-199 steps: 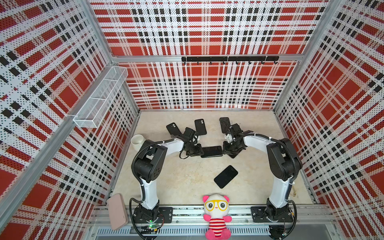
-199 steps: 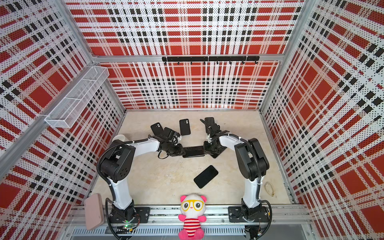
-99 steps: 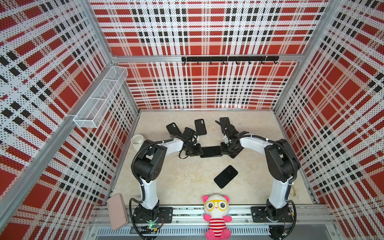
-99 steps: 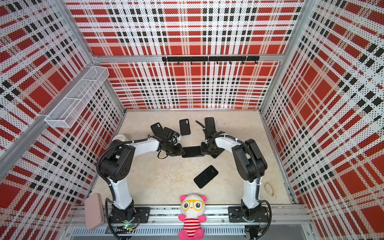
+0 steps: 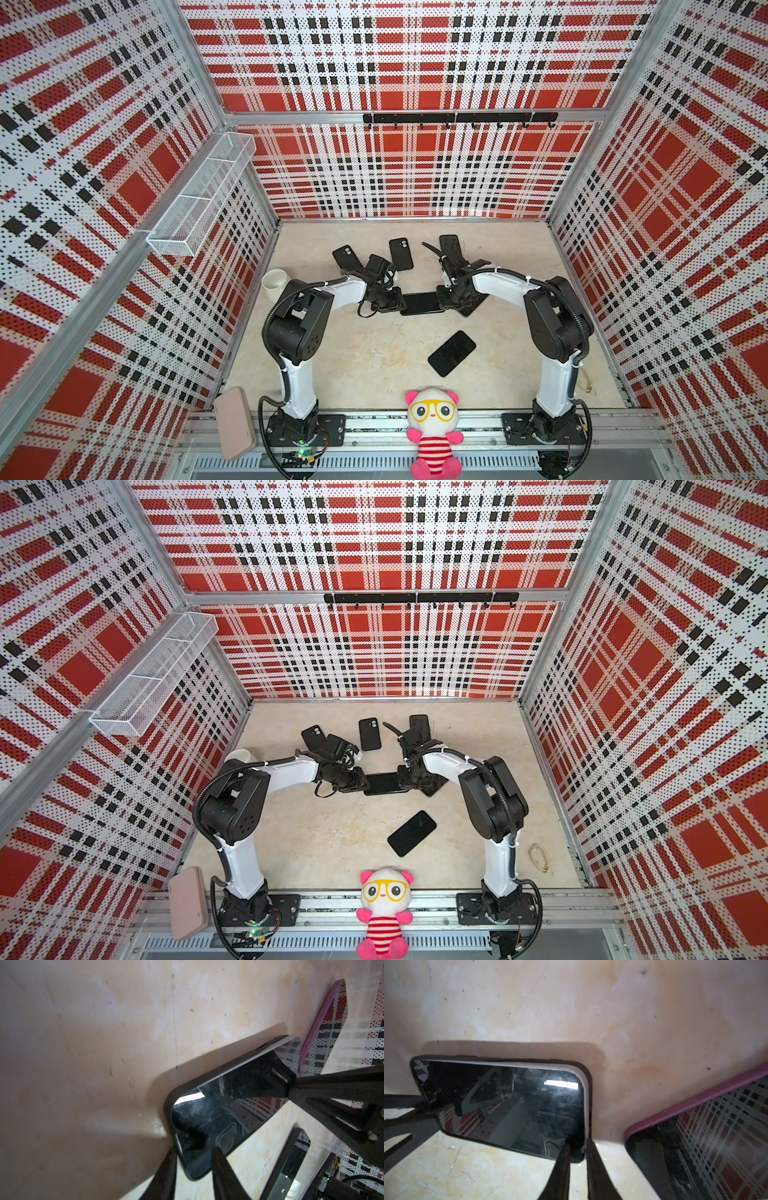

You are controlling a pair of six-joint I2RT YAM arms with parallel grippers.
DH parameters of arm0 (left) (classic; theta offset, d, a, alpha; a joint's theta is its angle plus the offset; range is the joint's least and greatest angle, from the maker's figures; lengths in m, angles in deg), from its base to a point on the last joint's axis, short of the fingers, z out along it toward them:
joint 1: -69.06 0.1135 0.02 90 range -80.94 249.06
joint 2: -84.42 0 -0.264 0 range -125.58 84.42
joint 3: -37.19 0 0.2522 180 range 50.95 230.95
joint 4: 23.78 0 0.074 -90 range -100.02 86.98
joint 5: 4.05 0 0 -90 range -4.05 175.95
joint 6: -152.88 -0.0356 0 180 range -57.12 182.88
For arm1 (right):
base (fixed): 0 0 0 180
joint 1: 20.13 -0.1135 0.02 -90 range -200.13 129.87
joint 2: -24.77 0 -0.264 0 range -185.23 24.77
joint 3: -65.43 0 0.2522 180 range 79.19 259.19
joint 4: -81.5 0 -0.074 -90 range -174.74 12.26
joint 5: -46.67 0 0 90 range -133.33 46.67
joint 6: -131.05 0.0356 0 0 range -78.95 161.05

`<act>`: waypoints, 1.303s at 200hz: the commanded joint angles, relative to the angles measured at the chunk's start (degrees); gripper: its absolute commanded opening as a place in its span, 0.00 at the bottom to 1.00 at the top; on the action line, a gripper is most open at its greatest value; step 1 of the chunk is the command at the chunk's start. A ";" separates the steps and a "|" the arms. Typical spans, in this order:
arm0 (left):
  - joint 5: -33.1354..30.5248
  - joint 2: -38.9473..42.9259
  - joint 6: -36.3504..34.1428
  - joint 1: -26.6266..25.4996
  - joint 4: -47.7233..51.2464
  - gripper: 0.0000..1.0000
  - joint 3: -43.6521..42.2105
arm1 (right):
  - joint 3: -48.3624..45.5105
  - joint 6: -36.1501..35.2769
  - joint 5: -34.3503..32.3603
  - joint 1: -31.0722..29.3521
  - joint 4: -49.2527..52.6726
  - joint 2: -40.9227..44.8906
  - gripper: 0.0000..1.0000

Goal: Put the phone into the phone case
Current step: 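Press the phone into the case with the right gripper while left holds it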

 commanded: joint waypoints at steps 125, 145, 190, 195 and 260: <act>0.86 0.94 -1.01 0.82 -1.96 0.32 0.17 | 8.67 -6.66 10.58 5.87 8.78 -4.81 0.16; 0.94 0.82 -1.01 0.83 -2.01 0.32 0.18 | 8.55 -6.63 10.96 5.82 8.23 -6.09 0.13; 2.58 0.47 -0.89 0.65 -2.81 0.32 -0.14 | 5.42 -5.23 16.63 5.44 5.03 -7.24 0.08; 2.84 0.41 -0.76 0.60 -3.02 0.32 -0.25 | 4.86 -4.94 17.27 5.36 4.64 -7.27 0.08; 5.68 -0.85 0.50 -0.75 -4.63 0.31 -0.87 | -0.91 -2.65 15.88 0.87 5.16 -9.92 0.09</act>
